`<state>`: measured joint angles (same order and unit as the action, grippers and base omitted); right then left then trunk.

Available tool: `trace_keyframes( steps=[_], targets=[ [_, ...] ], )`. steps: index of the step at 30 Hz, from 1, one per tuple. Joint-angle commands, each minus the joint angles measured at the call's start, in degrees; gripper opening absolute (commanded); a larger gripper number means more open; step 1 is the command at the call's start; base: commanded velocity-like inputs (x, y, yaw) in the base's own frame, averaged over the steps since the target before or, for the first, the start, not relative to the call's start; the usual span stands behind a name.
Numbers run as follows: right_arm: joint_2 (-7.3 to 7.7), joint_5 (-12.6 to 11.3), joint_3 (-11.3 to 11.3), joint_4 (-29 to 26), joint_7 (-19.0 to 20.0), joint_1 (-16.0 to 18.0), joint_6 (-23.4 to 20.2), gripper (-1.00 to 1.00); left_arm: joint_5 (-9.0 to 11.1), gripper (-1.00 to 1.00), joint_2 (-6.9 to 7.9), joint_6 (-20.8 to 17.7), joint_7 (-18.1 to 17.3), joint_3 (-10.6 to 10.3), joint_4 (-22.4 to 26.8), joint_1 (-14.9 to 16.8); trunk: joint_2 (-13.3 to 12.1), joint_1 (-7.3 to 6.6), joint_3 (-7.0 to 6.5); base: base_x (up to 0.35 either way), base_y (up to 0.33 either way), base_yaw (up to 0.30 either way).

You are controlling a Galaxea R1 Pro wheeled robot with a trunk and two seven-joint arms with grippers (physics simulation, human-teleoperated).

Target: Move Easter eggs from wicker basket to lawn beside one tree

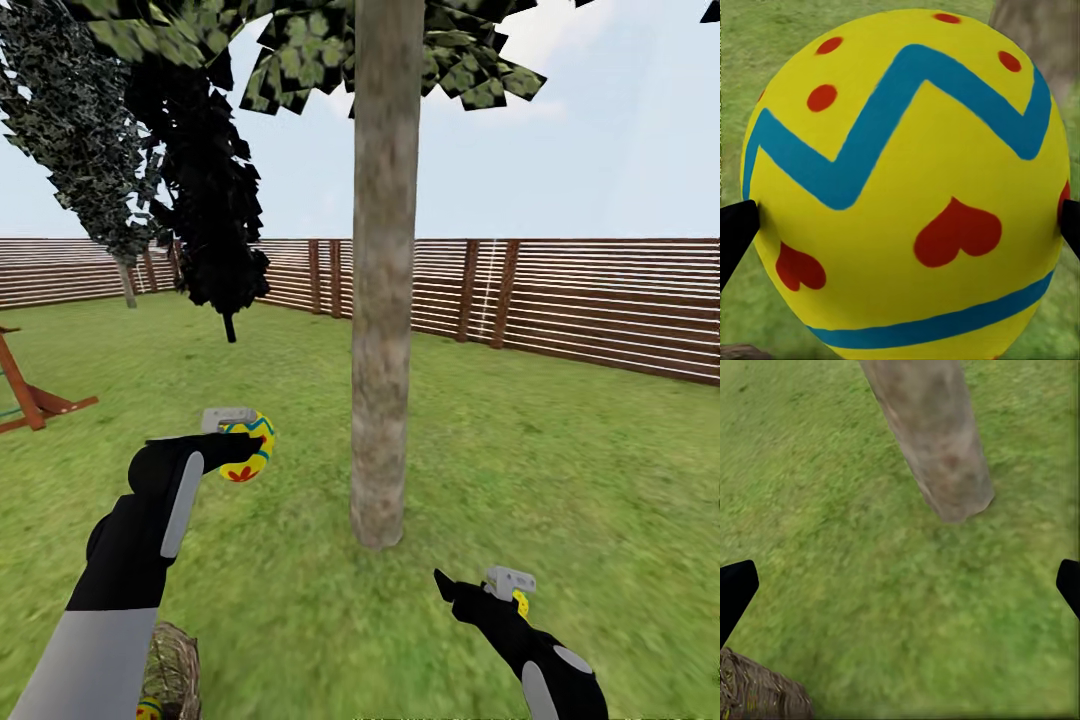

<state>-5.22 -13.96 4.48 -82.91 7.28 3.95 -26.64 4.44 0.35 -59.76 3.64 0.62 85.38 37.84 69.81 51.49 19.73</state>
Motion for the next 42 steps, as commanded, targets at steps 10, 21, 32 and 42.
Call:
trace_keyframes(
  steps=[10,21,32,42],
  targets=[
    [-0.06,-0.2,1.4,0.0,0.3,0.1,-0.5,1.00,0.5,-1.00,-0.95,-0.2,0.8,-0.6,-1.6,0.0,-4.0,-2.21,-1.73,-0.013,0.000,-0.077],
    [-0.14,-0.2,1.3,-0.1,0.0,0.1,-0.5,1.00,0.5,-1.00,-1.05,-0.2,2.9,-1.6,-5.7,0.1,-8.4,-4.63,-3.71,0.000,0.000,-0.167],
    [-0.14,-0.2,1.5,0.6,-0.3,0.1,-0.6,1.00,0.6,-1.00,-2.71,-0.2,4.6,-3.6,-17.2,0.4,-12.8,-7.04,-5.44,0.000,0.000,-0.004],
    [-0.12,-0.2,1.4,0.6,-0.3,0.1,-0.4,1.00,0.7,-1.00,-5.32,-0.2,5.2,-6.0,-38.8,3.9,-16.8,-9.24,-6.94,0.000,0.000,0.000]
  ],
)
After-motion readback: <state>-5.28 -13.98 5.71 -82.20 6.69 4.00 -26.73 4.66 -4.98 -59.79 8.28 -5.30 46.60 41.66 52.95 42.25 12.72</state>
